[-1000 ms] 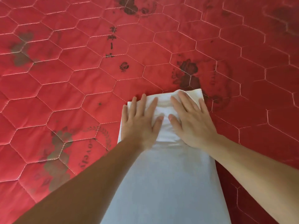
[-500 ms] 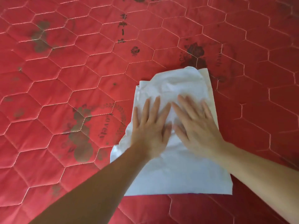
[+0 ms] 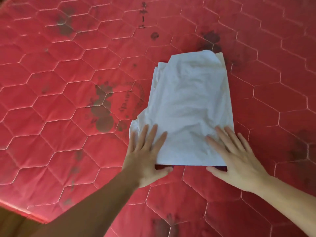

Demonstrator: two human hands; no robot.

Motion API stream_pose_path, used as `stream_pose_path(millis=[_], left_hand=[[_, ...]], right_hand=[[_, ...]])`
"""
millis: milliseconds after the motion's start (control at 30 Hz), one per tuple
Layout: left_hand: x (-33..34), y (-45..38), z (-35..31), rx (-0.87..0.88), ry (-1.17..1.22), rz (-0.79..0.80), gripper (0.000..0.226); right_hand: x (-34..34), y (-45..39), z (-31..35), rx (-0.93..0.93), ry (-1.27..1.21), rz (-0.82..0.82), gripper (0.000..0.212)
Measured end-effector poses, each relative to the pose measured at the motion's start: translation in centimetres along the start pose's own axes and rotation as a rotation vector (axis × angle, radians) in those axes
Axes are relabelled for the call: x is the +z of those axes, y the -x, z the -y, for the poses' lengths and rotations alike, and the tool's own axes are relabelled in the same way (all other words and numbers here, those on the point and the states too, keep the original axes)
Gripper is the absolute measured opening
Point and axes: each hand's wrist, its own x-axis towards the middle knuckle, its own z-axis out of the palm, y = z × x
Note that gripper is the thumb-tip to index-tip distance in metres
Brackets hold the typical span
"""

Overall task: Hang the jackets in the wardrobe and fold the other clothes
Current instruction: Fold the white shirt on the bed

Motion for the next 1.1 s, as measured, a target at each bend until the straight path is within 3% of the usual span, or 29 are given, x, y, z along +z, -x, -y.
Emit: stream_pose_path(millis=[200,333,433,467,533,567,600,667,700,800,867,933,1000,1100], left_hand=[[-2.4,-1.2,-2.6,-0.097,-0.031,0.091,0.085],[-5.1,-1.1,-2.1,-0.053,-0.066,0.128,0.061],[-8.1,0.1,-0.8,0.08,0.071,0.212,0.04],[-9.5,0.5,-0.6,0.094,0.197,0.257,0.032],[-12.4,0.4,-0.1,0.051,0.511,0.377,0.022],[-13.8,0.1,0.1,0.022,0.634,0.416,0.028],[-15.0,-0.4,0.3,-0.006,0.743,0.445,0.033],[-16.3,-1.8,0.9,-0.045,0.971,0.529,0.019],[-16.5,-2.5,1.2,-0.078,1.08,0.58,0.017],[-14.9,-4.0,2.0,-0.223,1.195,0.593,0.043],[-13.3,-4.9,2.4,-0.332,1.212,0.467,0.063],[-12.1,-5.4,2.7,-0.406,1.237,0.338,0.06],[-11.1,-5.6,3.5,-0.44,1.322,0.251,0.053],[-10.4,-4.7,5.5,-0.329,1.519,0.299,0.072]], right_hand=[[-1.6,-1.0,-0.1,0.014,0.041,-0.09,0.077],[-3.2,-0.4,-0.4,-0.061,0.018,-0.243,0.048],[-6.2,0.9,-0.6,-0.211,-0.055,-0.13,0.015],[-8.1,1.3,-0.6,-0.196,-0.166,-0.053,0.008],[-11.9,1.0,-0.7,-0.022,-0.481,0.214,0.022],[-13.4,0.5,-1.0,0.059,-0.629,0.328,0.029],[-14.5,-0.1,-1.7,0.099,-0.778,0.393,0.03],[-15.6,-1.2,-2.8,0.144,-1.115,0.445,0.025],[-15.5,-1.6,-3.1,0.177,-1.299,0.436,0.036],[-13.4,-1.8,-3.3,0.297,-1.76,0.321,0.08],[-11.4,-1.9,-2.6,0.316,-1.784,0.323,0.087],[-9.3,-2.4,-1.5,0.371,-1.567,0.283,0.062],[-8.2,-2.9,-0.9,0.53,-1.434,0.112,0.031],[-8.1,-4.0,-1.2,0.629,-1.479,0.004,0.016]])
